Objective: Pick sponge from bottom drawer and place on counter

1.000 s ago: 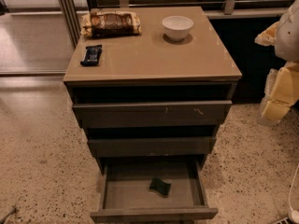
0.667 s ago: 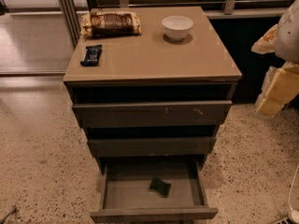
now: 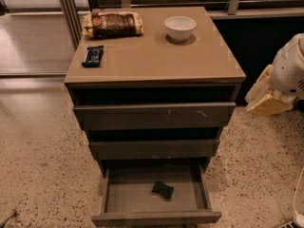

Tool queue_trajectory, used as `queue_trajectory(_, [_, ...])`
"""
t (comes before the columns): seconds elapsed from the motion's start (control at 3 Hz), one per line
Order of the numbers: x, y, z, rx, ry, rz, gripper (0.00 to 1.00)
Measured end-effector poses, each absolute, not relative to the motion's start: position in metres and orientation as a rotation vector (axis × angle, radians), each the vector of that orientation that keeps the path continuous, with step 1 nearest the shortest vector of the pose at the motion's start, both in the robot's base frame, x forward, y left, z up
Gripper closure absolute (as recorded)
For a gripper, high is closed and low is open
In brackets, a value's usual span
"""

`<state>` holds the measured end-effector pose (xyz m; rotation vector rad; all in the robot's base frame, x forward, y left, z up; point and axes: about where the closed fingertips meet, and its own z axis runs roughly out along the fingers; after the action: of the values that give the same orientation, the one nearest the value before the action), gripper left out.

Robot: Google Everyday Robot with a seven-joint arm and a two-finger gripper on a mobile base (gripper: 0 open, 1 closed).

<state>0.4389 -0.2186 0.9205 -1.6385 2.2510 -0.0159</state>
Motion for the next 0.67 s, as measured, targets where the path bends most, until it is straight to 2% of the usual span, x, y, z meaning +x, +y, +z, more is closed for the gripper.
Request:
queue_trajectory(0.33, [0.4401, -0.2183, 0.9203, -1.632, 2.245, -0.027, 0.88])
queue_trajectory(0.67, [0.44, -0.2183, 0.9204, -1.632, 2.245, -0.027, 1.0])
